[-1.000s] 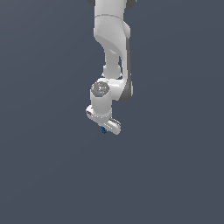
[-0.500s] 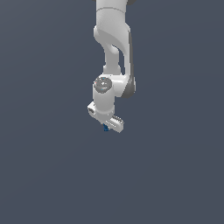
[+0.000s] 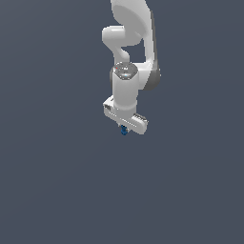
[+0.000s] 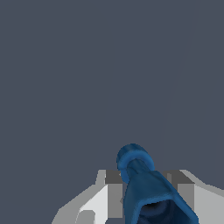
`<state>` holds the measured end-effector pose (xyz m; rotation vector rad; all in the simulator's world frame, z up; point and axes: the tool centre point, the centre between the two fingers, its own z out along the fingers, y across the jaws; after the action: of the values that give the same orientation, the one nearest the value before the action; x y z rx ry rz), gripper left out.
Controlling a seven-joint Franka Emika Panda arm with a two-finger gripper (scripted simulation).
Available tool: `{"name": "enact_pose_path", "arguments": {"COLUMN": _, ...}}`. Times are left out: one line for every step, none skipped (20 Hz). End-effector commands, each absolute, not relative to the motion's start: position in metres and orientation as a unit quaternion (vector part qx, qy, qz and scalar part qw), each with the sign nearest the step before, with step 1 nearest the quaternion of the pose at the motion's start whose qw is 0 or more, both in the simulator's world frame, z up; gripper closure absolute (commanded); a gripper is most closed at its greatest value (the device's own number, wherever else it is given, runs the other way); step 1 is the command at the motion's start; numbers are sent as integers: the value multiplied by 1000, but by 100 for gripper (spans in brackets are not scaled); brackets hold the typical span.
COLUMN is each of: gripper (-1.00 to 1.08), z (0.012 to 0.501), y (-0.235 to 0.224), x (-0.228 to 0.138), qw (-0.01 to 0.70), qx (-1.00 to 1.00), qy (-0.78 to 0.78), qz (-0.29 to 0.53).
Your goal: Pick up the object and move it to a goal position.
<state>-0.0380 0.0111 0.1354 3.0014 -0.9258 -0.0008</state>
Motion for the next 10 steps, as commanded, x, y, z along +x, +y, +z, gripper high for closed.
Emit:
{"name": "enact_pose_path", "arguments": {"gripper": 108, "z": 161, "y": 26, "x": -40, "qw": 1, "qx": 956, "qy": -295, "qz": 0}}
{"name": "enact_pose_path", "arguments": {"gripper": 108, "z": 170, "y": 32, "x": -40, "qw": 1, "qx": 956, "qy": -295, "qz": 0}}
{"name": "enact_pose_path", "arguments": {"gripper": 108, "z": 180, "y": 37, "x": -41, "qw": 1, "qx": 956, "qy": -295, "qz": 0}}
{"name": "enact_pose_path", "arguments": {"gripper": 108, "z": 189, "y": 43, "x": -41, "qw": 1, "qx": 956, "qy": -295, "qz": 0}}
{"name": "enact_pose_path", "arguments": {"gripper": 108, "z": 197, "y": 48, "x": -42, "qw": 1, "qx": 956, "qy": -295, "qz": 0}}
{"name": "enact_pose_path", "arguments": {"gripper": 108, "z": 205, "y": 52, "x": -42, "qw": 1, "qx": 956, "qy": -295, "qz": 0}}
{"name": "enact_pose_path", "arguments": {"gripper": 108, "z": 213, "y": 57, "x": -42, "qw": 1, "qx": 956, "qy": -295, "qz": 0}}
{"name": "enact_pose_path", "arguments": {"gripper": 108, "z": 220, "y": 61, "x": -42, "qw": 1, "qx": 956, "qy": -295, "qz": 0}}
{"name": "enact_pose_path", "arguments": {"gripper": 108, "z": 227, "y": 65, "x": -43, "qw": 1, "qx": 956, "qy": -295, "qz": 0}}
{"name": "enact_pose_path", "arguments": {"gripper": 108, "z": 233, "y": 69, "x": -43, "qw": 1, "qx": 956, "qy": -295, "qz": 0}}
